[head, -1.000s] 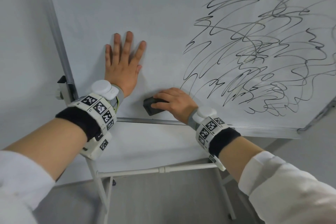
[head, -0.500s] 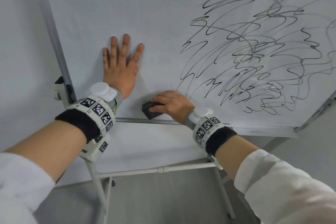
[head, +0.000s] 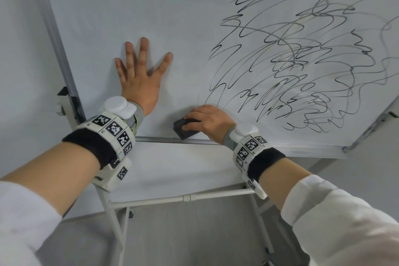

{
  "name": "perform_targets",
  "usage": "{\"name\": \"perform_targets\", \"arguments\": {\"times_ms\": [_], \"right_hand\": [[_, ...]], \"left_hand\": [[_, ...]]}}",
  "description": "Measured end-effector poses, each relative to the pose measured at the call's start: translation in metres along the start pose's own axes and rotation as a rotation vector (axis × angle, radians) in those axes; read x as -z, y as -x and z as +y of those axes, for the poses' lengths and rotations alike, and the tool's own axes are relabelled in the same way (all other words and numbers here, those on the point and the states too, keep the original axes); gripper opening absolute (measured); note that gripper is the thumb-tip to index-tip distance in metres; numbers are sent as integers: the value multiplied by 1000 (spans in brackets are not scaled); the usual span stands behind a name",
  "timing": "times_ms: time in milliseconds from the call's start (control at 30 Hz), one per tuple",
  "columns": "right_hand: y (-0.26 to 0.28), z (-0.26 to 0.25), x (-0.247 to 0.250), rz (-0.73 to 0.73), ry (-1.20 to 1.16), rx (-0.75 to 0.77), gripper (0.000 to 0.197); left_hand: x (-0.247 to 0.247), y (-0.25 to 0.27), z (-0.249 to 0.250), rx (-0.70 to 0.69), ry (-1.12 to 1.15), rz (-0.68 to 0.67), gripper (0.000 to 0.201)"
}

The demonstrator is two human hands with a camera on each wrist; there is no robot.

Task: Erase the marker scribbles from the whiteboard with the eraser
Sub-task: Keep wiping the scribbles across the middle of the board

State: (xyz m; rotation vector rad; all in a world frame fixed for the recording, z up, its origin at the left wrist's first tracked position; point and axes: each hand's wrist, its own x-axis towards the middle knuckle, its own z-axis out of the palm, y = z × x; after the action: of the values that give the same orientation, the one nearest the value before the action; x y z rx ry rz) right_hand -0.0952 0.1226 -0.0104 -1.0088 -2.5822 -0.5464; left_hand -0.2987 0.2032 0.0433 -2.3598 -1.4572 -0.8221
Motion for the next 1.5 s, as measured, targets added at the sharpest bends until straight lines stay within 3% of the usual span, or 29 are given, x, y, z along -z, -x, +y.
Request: {"name": "perform_targets", "arguments": {"times_ms": [167, 467, 567, 733, 833, 933, 1200, 1400, 1500], "right_hand": [[-10, 5, 5, 94, 23, -60, 48], [22, 7, 0, -3, 40, 16, 42], [5, 17, 16, 116, 70, -71, 34], [0, 21, 19, 243, 98, -170, 38], [19, 15, 4, 188, 85, -137, 36], [26, 12, 1, 112, 92, -115, 45], [5, 26, 29, 296, 81, -267, 38], [33, 17, 9, 149, 96, -208, 49], [19, 31, 29, 193, 105, -213, 46]], "left_hand": [[1, 2, 7, 21, 9, -14, 77], [0, 6, 14, 42, 28, -14, 72], [1, 6, 16, 51, 41, -11, 72], [0, 6, 18, 49, 43, -13, 71], [0, 6, 18, 48, 48, 1, 68], [0, 7, 18, 45, 50, 2, 67], [-3, 7, 24, 50, 70, 38, 63], [-2, 1, 27, 26, 31, 53, 52], [-2, -5, 29, -28, 43, 71, 47]]}}
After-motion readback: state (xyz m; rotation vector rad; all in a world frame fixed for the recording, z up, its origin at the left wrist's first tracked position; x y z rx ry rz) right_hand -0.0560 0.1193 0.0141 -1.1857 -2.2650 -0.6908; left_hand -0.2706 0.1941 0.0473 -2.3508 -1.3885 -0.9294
